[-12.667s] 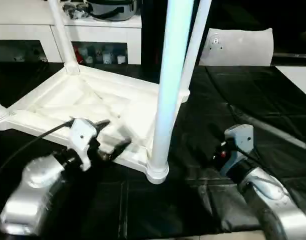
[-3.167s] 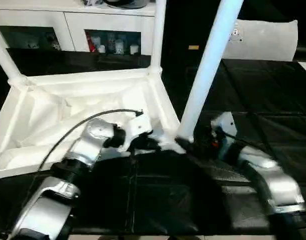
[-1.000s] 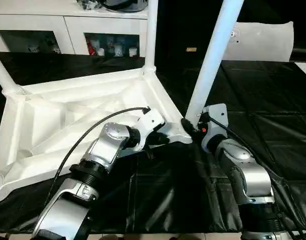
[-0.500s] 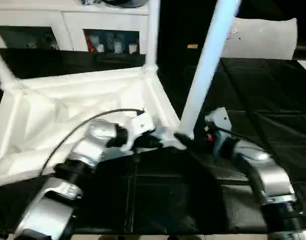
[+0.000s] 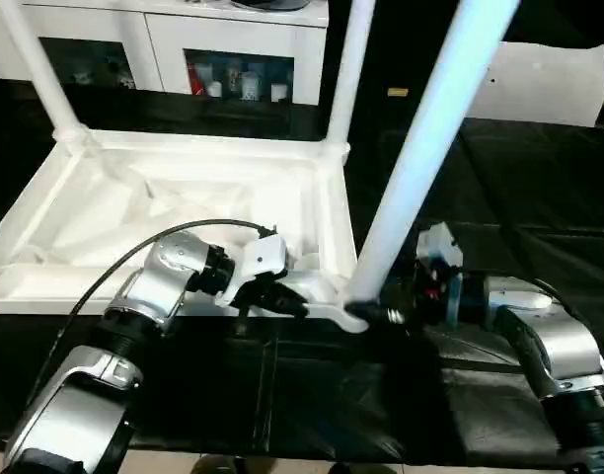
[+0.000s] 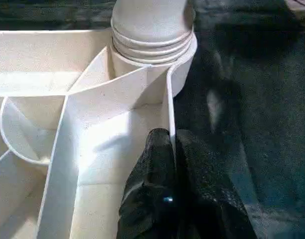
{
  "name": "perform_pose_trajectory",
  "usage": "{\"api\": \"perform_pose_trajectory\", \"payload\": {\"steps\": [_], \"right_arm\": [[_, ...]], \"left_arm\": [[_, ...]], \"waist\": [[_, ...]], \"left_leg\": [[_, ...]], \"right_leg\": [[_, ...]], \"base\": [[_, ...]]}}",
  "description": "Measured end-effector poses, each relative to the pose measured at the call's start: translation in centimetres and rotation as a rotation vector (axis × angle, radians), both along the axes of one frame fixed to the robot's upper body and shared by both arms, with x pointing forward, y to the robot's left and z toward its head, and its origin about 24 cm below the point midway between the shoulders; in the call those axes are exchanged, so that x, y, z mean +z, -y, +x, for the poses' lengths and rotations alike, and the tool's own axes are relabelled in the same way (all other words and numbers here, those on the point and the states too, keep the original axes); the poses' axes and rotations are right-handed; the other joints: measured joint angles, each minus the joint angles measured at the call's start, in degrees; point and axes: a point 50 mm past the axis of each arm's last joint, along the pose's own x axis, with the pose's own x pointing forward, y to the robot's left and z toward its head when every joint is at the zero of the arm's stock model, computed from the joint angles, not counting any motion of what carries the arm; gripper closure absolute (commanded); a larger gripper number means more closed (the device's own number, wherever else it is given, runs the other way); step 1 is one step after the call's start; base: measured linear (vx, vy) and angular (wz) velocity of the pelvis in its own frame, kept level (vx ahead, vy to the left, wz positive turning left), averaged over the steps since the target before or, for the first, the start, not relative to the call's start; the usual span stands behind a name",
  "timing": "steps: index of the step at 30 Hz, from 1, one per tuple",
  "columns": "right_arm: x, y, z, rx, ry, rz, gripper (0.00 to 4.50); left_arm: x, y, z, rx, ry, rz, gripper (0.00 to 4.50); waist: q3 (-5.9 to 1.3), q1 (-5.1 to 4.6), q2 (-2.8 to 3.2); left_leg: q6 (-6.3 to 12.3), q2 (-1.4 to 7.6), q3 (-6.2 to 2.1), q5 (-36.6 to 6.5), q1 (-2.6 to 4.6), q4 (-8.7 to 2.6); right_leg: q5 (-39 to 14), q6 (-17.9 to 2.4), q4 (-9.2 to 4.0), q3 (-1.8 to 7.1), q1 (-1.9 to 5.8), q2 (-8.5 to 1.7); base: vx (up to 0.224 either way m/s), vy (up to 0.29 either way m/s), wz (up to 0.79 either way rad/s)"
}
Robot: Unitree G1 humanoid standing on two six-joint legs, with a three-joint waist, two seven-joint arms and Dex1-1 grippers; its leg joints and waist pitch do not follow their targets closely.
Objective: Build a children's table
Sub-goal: Rotate leg to tighten
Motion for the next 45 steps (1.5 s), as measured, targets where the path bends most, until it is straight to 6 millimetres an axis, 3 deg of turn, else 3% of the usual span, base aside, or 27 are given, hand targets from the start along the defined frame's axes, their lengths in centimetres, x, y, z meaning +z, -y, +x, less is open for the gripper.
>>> {"api": "perform_pose_trajectory", "payload": {"steps": [6, 13, 29, 35, 39, 45], "right_arm": [[0.2, -0.6, -0.3, 0.107, -0.041, 0.007, 0.04], [0.2, -0.6, -0.3, 0.161, -0.094, 0.028, 0.63], [-0.3, -0.9, -0.4, 0.126, -0.082, 0.033, 2.03], [-0.9, -1.3, -0.8, -0.02, -0.064, 0.065, 2.28], [-1.3, -1.9, 0.1, -0.328, -0.033, 0.063, 2.37], [-1.7, -3.0, 1.8, -0.765, -0.036, 0.077, 2.43]], "left_arm": [[0.1, 0.0, -0.2, -0.038, -0.001, 0.005, 4.5], [0.1, 0.0, -0.4, -0.074, -0.013, 0.013, 4.5], [-0.1, 0.0, -0.6, -0.079, -0.015, 0.013, 4.5], [-0.3, 0.2, -0.5, -0.014, -0.014, 0.012, 4.5], [-0.8, 1.2, 0.3, 0.175, 0.002, -0.013, 4.5], [-1.4, 4.3, 0.9, 0.382, 0.011, -0.034, 4.5]], "waist": [[0.1, 0.29, -0.17], [0.17, 1.19, -0.3], [0.1, 1.61, -0.18], [-0.1, 1.39, 0.14], [-0.24, 0.99, 0.34], [-0.45, -1.43, 0.69]], "left_leg": [[0.0, 0.0, 0.0, 0.0, -0.01, 0.04], [0.0, 0.01, 0.01, 0.0, 0.0, 0.03], [-0.02, 0.03, 0.01, 0.0, 0.08, 0.09], [-0.07, 0.02, 0.03, 0.0, 0.29, 0.14], [-0.52, 0.02, 0.02, 0.0, 0.7, 0.14], [-0.55, -0.02, 0.02, 0.0, 1.22, 0.02]], "right_leg": [[0.0, 0.0, 0.0, 0.0, 0.01, -0.01], [0.0, 0.0, 0.0, 0.0, 0.0, -0.01], [0.0, 0.0, 0.11, -0.01, 0.08, -0.01], [0.1, -0.2, 0.13, 0.01, 0.25, -0.02], [0.2, -0.3, 0.1, 0.03, 0.59, -0.02], [0.0, 0.1, -0.27, 0.08, 1.08, -0.01]], "base": [[0.0, 0.0, 0.0], [0.0, 0.0, 0.0], [0.0, 0.0, 0.0], [0.0, 0.0, 0.0], [0.0, 0.0, 0.0], [0.0, 0.0, 0.0]]}}
